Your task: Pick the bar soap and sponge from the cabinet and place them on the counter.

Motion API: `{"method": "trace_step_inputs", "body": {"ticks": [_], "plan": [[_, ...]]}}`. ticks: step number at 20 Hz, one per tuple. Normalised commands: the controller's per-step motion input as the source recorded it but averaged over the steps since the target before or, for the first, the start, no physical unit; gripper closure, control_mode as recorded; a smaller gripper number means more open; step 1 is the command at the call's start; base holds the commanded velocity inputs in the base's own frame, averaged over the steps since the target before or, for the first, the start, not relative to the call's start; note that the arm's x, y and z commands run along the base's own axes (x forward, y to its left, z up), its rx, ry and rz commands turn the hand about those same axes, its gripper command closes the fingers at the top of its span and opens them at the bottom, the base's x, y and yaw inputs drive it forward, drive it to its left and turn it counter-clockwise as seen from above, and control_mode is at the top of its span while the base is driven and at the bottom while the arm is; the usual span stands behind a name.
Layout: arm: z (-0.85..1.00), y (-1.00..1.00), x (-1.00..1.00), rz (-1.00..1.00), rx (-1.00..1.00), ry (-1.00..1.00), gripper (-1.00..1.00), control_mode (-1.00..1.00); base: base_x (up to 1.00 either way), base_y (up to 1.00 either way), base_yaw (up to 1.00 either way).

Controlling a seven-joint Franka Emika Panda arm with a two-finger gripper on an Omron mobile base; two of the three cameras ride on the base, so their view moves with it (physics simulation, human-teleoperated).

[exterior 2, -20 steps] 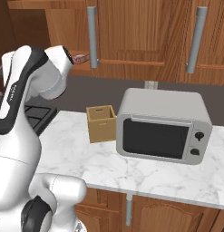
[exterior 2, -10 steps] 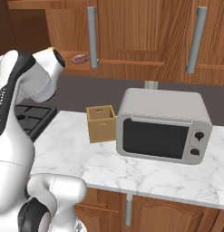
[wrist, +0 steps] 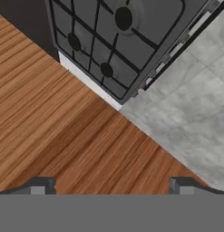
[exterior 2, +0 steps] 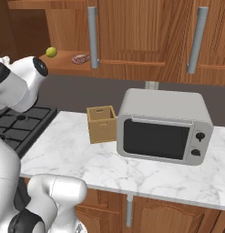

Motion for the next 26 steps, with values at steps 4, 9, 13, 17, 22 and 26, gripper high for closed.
{"method": "trace_step_inputs", "body": {"ticks": [4, 9, 13, 17, 22, 26], "plan": [[-0.09, 0.33, 0.0, -0.09, 0.0, 0.0, -1.0, -1.0, 0.0, 0.0, 0.0], [-0.05, 0.2, 0.0, -0.03, 0.0, 0.0, -1.0, -1.0, 0.0, 0.0, 0.0], [0.0, 0.06, 0.04, -0.01, 0.0, 0.0, -1.0, -1.0, 0.0, 0.0, 0.0], [0.02, -0.31, 0.02, 0.03, -0.02, -0.08, -1.0, -1.0, 0.0, 0.0, 0.0], [0.04, -0.33, 0.0, 0.02, -0.02, -0.05, -1.0, -1.0, 0.0, 0.0, 0.0], [0.05, -0.21, 0.0, 0.0, -0.01, -0.09, -1.0, -1.0, 0.0, 0.0, 0.0]]}}
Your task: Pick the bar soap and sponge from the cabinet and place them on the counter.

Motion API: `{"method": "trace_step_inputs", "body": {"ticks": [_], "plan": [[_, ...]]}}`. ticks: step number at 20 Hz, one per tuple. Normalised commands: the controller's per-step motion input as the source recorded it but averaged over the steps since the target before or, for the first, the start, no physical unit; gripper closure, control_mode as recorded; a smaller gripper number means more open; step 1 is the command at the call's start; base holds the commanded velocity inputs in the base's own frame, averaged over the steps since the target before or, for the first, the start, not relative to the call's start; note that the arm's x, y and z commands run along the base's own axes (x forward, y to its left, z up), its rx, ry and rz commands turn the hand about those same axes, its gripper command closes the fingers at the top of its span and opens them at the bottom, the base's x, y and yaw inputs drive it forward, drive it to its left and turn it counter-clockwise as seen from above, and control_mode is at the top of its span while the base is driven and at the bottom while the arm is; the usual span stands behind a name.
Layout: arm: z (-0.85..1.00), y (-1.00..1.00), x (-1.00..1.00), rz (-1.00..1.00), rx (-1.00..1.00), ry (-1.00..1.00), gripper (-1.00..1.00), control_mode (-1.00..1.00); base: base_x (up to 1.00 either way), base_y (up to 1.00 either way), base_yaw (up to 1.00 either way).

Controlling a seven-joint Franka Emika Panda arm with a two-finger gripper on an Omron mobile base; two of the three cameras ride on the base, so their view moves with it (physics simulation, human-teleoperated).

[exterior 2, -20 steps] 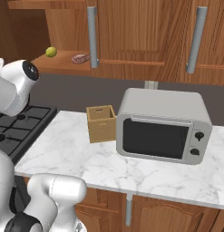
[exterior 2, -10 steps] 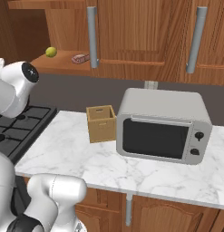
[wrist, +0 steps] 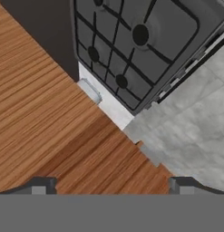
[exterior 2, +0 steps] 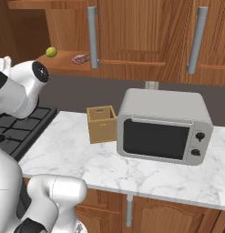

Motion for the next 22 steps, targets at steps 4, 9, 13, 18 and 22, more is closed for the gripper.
{"method": "trace_step_inputs", "body": {"ticks": [4, 9, 13, 18, 22], "plan": [[0.0, -0.22, 0.0, 0.01, -0.11, -0.18, -1.0, -1.0, 0.0, 0.0, 0.0], [0.0, -0.25, -0.02, 0.06, -0.18, -0.23, -1.0, -1.0, 0.0, 0.0, 0.0], [-0.01, -0.27, -0.01, 0.09, -0.28, -0.23, -1.0, -1.0, 0.0, 0.0, 0.0], [0.0, -0.12, -0.01, 0.11, -0.36, -0.26, -1.0, -1.0, 0.0, 0.0, 0.0], [-0.05, -0.08, 0.0, 0.13, -0.36, -0.16, -1.0, -1.0, 0.0, 0.0, 0.0]]}}
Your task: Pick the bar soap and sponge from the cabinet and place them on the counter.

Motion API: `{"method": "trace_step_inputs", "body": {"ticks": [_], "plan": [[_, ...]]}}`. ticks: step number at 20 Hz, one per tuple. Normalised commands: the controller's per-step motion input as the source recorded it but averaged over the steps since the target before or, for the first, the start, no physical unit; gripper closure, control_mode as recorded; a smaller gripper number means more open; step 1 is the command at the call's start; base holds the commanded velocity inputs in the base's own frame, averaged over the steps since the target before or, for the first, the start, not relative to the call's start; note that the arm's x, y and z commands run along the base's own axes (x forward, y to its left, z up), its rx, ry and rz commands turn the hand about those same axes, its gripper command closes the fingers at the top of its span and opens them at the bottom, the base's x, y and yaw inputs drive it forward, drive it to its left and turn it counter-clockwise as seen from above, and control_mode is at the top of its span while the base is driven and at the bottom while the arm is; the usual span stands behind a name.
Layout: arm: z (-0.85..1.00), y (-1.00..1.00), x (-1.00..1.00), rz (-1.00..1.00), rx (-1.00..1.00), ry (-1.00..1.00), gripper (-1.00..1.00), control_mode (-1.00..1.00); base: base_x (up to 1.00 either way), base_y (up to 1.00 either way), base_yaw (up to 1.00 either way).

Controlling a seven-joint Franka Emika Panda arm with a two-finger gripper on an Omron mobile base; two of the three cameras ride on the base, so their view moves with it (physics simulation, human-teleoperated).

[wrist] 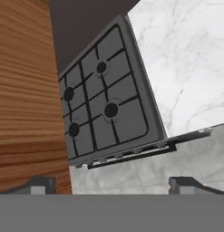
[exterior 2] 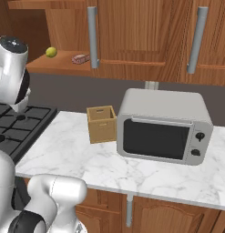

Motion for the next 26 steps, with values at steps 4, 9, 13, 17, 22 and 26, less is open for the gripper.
{"method": "trace_step_inputs", "body": {"ticks": [4, 9, 13, 17, 22, 26], "plan": [[-0.02, -0.25, -0.01, 0.11, -0.34, -0.06, -1.0, -1.0, 0.0, 0.0, 0.0], [-0.24, -0.18, -0.03, 0.06, -0.26, -0.09, -1.0, -1.0, 0.0, 0.0, 0.0], [-0.21, -0.23, 0.04, 0.07, -0.22, 0.0, -1.0, -1.0, 0.0, 0.0, 0.0], [0.0, -0.41, 0.03, 0.07, -0.24, 0.0, -1.0, -1.0, 0.0, 0.0, 0.0], [0.03, -0.46, -0.01, 0.03, -0.16, 0.0, -1.0, -1.0, 0.0, 0.0, 0.0], [0.08, -0.4, -0.05, 0.0, 0.0, -0.02, -1.0, -1.0, 0.0, 0.0, 0.0]]}}
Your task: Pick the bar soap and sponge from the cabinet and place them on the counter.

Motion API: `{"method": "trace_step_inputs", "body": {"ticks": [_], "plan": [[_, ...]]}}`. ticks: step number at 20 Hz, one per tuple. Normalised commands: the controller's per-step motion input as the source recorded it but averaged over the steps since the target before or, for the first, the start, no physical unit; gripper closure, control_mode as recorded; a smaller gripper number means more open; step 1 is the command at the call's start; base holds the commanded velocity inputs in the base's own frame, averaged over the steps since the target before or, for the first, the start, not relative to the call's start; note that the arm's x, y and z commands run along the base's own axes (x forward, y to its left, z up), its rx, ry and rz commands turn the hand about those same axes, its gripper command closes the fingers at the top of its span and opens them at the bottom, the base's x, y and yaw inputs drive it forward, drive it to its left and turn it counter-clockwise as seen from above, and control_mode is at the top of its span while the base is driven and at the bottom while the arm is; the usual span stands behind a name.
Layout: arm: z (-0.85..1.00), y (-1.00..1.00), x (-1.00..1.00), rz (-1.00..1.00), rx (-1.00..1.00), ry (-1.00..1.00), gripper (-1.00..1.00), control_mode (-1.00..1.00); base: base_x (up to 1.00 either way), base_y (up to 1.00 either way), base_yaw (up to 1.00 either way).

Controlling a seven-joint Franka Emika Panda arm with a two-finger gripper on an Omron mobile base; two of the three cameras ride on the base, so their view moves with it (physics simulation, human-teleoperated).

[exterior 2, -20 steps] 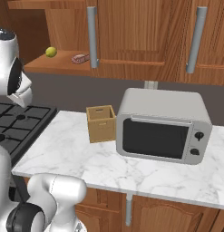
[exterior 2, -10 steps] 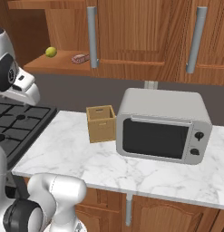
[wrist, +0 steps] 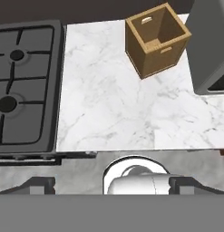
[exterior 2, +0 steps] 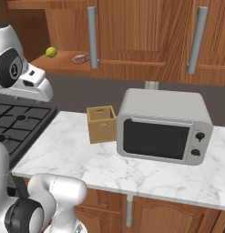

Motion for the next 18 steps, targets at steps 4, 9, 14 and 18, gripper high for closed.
{"method": "trace_step_inputs", "body": {"ticks": [4, 9, 14, 18], "plan": [[0.0, -0.5, 0.0, 0.0, 0.0, -0.17, -1.0, -1.0, 0.0, 0.0, 0.0], [-0.03, -0.32, 0.1, 0.0, -0.09, -0.3, -1.0, -1.0, 0.0, 0.0, 0.0], [0.06, -0.35, 0.21, 0.01, -0.11, -0.19, -1.0, -1.0, 0.0, 0.0, 0.0], [0.21, -0.42, 0.32, 0.0, -0.06, 0.0, -1.0, -1.0, 0.0, 0.0, 0.0]]}}
